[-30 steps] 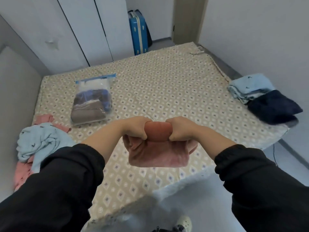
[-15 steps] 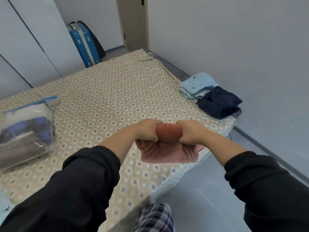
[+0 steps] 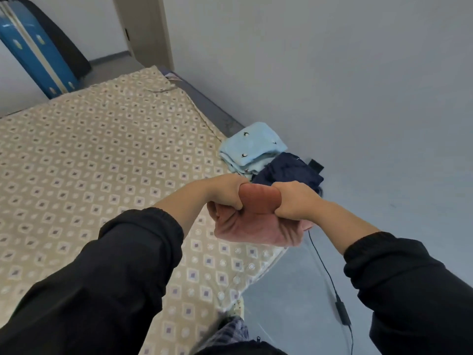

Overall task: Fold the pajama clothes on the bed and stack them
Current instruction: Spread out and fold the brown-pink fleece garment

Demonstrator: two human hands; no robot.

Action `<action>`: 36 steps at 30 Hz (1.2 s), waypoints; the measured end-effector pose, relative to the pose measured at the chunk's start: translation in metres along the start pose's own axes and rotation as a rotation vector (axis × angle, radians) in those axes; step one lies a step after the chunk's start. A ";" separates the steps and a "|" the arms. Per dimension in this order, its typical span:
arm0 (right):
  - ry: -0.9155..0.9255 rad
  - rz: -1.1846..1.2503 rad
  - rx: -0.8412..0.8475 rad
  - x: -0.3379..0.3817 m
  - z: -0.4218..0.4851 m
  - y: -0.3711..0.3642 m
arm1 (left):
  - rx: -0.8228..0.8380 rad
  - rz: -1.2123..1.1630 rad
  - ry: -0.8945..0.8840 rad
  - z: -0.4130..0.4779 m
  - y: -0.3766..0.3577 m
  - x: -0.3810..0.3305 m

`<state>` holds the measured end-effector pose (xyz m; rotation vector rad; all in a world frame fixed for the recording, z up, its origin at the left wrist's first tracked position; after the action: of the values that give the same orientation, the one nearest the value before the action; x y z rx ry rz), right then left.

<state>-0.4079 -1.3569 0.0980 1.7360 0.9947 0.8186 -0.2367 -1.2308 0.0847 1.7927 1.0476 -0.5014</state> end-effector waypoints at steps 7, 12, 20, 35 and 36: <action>-0.081 0.218 0.140 -0.098 0.077 0.029 | -0.019 0.080 -0.012 0.128 0.051 -0.024; -0.197 0.495 0.216 -0.158 0.129 0.017 | -0.417 -0.518 0.137 0.183 0.049 0.006; -0.247 0.869 0.352 -0.234 0.215 -0.013 | -0.757 -1.299 0.637 0.246 -0.025 0.064; -0.685 1.250 0.506 -0.371 0.275 -0.124 | -0.743 -1.658 0.678 0.361 -0.116 0.031; -0.653 1.276 0.524 -0.373 0.276 -0.121 | -0.763 -1.629 0.658 0.360 -0.115 0.031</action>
<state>-0.3697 -1.7704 -0.1420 2.8311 -0.5211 0.6139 -0.2751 -1.5173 -0.1612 0.0686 2.6130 -0.2901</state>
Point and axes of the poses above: each hand's wrist, its own z-axis towards the middle knuckle, its own y-axis out of the back of the hand, x = y × z, the point moved 1 cm from there along z, towards the middle knuckle, and after that the axes turned 10 degrees about -z, right-handed, at the moved point
